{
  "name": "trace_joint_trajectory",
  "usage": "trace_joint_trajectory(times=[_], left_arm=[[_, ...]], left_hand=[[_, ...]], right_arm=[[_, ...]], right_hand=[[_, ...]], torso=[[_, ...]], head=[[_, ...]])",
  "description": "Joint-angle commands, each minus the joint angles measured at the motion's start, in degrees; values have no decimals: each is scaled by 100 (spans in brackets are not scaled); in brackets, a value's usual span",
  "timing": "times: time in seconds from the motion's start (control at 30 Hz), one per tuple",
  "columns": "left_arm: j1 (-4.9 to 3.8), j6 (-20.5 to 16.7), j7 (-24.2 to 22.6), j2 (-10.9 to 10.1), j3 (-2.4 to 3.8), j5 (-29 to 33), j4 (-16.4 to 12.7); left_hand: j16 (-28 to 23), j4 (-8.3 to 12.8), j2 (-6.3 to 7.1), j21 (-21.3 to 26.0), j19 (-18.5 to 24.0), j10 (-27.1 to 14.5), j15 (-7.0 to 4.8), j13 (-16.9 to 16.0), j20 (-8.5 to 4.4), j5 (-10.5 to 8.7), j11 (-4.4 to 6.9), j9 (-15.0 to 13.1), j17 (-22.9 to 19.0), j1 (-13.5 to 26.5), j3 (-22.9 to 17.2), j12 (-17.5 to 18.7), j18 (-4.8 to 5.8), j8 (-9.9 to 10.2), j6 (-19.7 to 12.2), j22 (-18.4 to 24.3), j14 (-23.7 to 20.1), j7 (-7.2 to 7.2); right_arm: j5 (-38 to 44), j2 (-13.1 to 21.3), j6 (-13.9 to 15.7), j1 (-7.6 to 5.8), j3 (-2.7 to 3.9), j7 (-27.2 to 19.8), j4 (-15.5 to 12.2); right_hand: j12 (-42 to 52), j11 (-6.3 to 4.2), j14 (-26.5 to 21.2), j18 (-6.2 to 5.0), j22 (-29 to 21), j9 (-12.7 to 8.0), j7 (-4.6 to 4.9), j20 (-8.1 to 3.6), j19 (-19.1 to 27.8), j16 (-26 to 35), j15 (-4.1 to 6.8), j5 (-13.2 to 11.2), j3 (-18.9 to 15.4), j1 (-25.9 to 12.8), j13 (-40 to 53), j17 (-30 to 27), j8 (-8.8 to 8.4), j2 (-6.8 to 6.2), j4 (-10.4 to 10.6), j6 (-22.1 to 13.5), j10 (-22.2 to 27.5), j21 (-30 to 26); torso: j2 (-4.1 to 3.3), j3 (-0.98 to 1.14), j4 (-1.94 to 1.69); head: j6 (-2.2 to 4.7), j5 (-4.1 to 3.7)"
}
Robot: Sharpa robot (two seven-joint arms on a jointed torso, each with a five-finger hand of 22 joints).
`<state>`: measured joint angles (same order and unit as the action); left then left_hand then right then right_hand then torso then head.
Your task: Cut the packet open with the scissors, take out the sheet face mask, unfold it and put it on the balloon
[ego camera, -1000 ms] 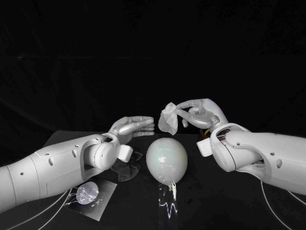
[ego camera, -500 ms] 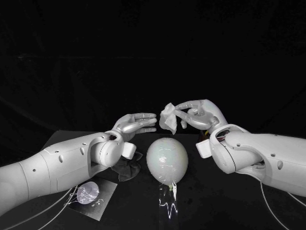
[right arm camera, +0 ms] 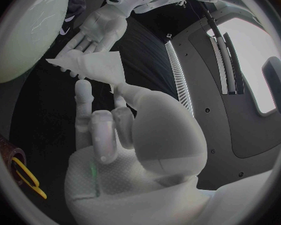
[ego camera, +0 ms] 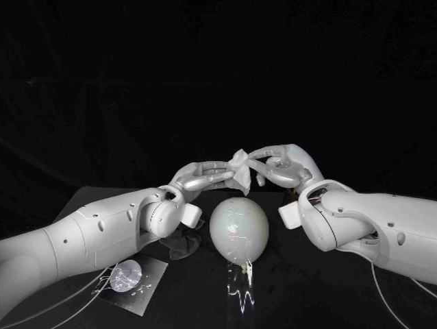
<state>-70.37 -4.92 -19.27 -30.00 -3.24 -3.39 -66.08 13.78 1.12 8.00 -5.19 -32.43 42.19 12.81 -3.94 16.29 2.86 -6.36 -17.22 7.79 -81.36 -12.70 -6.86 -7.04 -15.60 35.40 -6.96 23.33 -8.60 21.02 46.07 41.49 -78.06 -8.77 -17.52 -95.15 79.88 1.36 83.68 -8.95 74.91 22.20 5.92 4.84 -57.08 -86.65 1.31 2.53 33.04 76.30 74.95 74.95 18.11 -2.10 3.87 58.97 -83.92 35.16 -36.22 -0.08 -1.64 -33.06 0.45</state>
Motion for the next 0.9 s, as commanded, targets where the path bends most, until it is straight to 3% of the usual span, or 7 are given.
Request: trace_joint_trajectory(times=[0.03,0.13,0.23,0.3,0.47,0.67,0.9], left_arm=[[-5,544,-62,24,9,-169,-25],[-5,837,-98,21,10,-86,-51],[-4,1163,-106,6,10,12,-77],[-4,1327,-91,-5,10,87,-85],[-4,1578,-40,-26,10,187,-87],[-5,1646,37,2,10,291,-62],[-5,1547,107,56,10,368,-5]], left_hand=[[74,-15,-50,40,51,211,-37,-22,3,-13,-22,-59,35,-23,69,-90,50,-111,252,22,160,-15],[197,-22,-124,82,107,500,-108,-27,3,-10,-30,-71,91,-59,125,-181,10,-207,511,63,460,-10],[425,-20,-180,111,127,801,-204,-16,3,-12,-146,-54,204,-103,189,-241,-65,-258,736,100,1019,-76],[536,-18,-229,81,-57,992,-266,-7,-4,-10,-256,-28,253,-145,210,-266,-182,-269,869,85,1353,-127],[544,-3,-289,75,-195,1094,-293,22,35,-11,-350,51,258,-217,226,-196,-279,-198,927,97,1602,-212],[476,17,-319,-45,-699,1059,-254,35,56,-10,-395,155,238,-274,278,-33,-171,-78,901,51,1824,-266],[422,24,-372,-63,-801,1080,-263,28,46,-11,-432,211,220,-310,295,43,-117,-10,867,68,1948,-281]], right_arm=[[-6,-5,-92,2,3,-59,-8],[-10,-7,-96,2,3,-56,3],[-15,-8,-98,2,3,-56,15],[-17,-9,-99,3,3,-57,20],[-19,-12,-95,3,3,-63,24],[-20,-18,-101,3,4,-73,-10],[-41,3,-109,3,6,-77,-102]], right_hand=[[14,10,231,-110,143,6,-11,20,0,-18,20,23,24,14,637,697,19,69,-8,40,-159,18],[14,10,231,-110,143,6,-11,20,0,-18,20,23,24,14,637,697,19,69,-8,40,-159,18],[14,10,231,-110,143,6,-11,20,0,-18,20,23,24,14,637,697,19,69,-8,40,-159,18],[14,10,231,-110,143,6,-11,20,0,-18,20,23,24,14,637,697,19,69,-8,40,-159,18],[14,10,231,-110,143,6,-11,20,0,-18,20,23,24,14,637,697,19,69,-8,40,-159,18],[25,9,232,-110,144,8,-11,21,1,-19,19,23,28,15,647,699,22,69,-17,41,-164,21],[24,9,233,-111,143,9,-12,21,5,-19,19,23,30,16,645,700,24,69,-21,41,-164,18]], torso=[[-1,-3,-3],[-1,-4,-4],[0,-5,-8],[0,-5,-9],[-2,-4,-10],[1,-4,-8],[3,-2,1]], head=[[-9,0],[-13,-3],[-21,-5],[-21,-8],[-23,-14],[-26,-5],[-14,-12]])
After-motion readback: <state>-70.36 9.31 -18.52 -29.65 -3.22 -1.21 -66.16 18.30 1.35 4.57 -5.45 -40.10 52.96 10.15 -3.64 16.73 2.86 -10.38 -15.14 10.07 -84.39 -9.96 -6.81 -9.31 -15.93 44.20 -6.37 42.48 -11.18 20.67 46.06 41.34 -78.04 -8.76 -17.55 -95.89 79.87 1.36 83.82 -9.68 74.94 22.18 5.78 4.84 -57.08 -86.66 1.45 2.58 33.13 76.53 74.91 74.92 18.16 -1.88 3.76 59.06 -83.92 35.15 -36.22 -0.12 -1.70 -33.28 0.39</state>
